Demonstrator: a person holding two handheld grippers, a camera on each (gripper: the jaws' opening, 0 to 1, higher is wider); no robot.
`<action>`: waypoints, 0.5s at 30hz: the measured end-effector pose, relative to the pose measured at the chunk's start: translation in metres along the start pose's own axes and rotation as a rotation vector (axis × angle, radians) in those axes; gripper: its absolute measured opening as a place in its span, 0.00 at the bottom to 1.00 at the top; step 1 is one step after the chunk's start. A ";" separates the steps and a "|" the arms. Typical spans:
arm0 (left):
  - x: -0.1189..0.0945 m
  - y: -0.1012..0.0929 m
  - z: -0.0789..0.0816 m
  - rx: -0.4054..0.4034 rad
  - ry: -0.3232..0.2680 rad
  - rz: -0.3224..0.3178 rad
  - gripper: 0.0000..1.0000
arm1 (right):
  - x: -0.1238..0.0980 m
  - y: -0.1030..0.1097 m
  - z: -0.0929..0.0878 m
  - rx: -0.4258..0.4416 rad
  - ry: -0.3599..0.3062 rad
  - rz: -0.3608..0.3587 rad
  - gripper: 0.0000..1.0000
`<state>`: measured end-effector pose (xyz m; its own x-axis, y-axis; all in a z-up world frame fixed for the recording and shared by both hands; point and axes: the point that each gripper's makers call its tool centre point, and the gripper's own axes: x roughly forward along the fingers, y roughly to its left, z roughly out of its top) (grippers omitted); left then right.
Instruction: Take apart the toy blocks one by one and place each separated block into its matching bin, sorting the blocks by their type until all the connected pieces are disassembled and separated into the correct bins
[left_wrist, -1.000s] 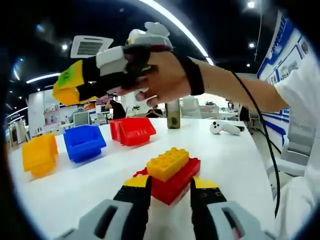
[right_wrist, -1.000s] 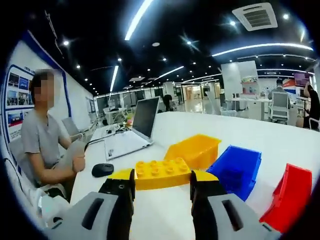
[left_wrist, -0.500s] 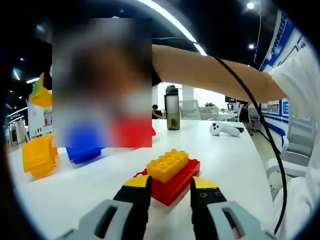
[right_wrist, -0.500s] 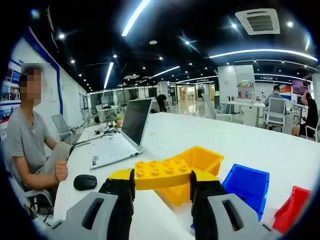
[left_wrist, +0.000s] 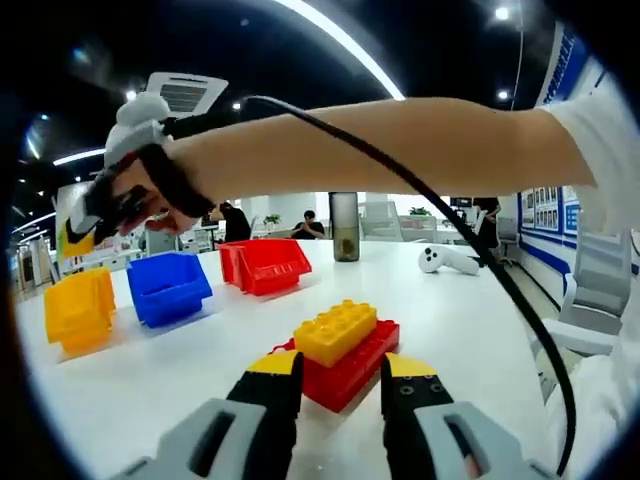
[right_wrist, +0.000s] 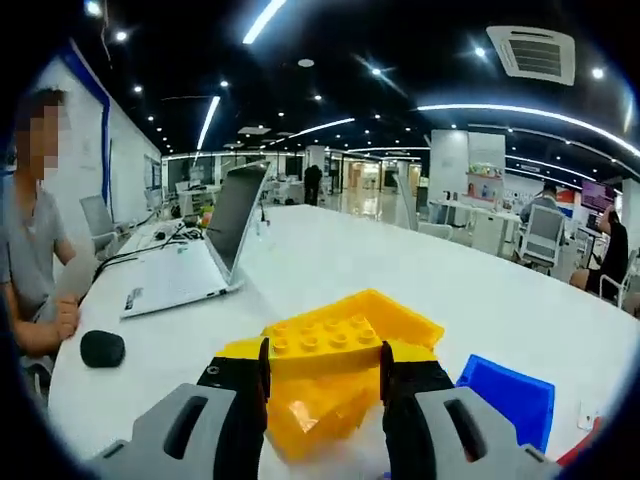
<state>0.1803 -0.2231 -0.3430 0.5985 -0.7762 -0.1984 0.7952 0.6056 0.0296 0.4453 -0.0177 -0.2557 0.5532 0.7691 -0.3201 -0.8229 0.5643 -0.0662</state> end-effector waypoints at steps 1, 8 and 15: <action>0.000 0.000 0.000 0.000 -0.001 0.000 0.33 | 0.002 0.000 -0.002 -0.002 0.003 -0.001 0.45; 0.000 0.001 0.002 -0.007 -0.011 0.000 0.33 | 0.005 -0.007 -0.006 0.021 -0.011 -0.054 0.53; 0.001 0.002 0.001 -0.004 -0.009 0.002 0.33 | -0.020 0.002 -0.004 0.055 -0.046 -0.005 0.65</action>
<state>0.1824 -0.2231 -0.3420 0.6007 -0.7766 -0.1898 0.7938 0.6077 0.0258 0.4323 -0.0328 -0.2529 0.5638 0.7784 -0.2760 -0.8124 0.5829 -0.0154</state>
